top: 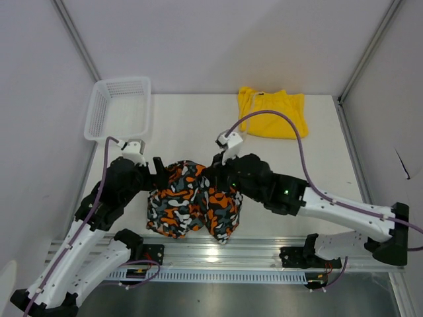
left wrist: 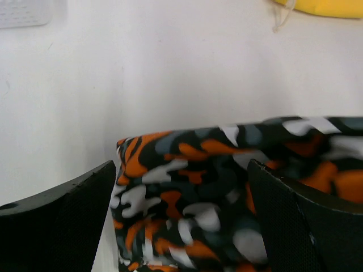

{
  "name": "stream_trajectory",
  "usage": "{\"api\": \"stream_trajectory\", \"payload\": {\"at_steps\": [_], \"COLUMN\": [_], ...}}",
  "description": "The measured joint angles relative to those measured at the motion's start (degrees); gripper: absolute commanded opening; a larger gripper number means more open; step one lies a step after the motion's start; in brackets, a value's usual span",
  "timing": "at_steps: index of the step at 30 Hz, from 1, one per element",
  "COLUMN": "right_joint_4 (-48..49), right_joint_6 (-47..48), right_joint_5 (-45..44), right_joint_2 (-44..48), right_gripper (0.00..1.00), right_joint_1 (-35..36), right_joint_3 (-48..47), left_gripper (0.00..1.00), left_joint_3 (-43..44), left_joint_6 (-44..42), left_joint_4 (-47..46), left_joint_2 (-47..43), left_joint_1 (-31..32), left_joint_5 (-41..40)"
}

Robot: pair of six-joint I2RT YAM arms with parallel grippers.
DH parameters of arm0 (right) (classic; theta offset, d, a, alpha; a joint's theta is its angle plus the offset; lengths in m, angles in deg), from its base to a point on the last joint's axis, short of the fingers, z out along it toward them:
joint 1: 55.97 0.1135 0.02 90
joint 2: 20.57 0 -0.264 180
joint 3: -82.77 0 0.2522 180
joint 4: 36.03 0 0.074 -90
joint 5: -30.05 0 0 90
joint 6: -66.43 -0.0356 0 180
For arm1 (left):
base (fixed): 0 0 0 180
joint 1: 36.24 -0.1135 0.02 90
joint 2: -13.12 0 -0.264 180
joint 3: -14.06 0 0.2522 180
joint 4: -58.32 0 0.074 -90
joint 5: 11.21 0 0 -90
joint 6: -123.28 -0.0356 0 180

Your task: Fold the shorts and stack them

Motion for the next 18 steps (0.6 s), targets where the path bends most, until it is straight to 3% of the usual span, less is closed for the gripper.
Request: {"api": "stream_trajectory", "payload": {"at_steps": [4,18], "right_joint_4": [3.32,1.55], "right_joint_6": [2.49,3.58], "right_joint_5": [3.41,2.56], "right_joint_2": [5.53,-1.99], "right_gripper": [0.0,0.0], "right_joint_1": [0.28,1.88], "right_joint_3": [-0.2,1.11], "left_gripper": [0.99,0.99], "left_joint_3": [-0.13,-0.9], "left_joint_6": [-0.83,-4.96], "left_joint_4": [-1.55,-6.86], "left_joint_2": [-1.2,-6.03], "left_joint_1": [0.0,0.11], "left_joint_5": [3.54,27.65]}}
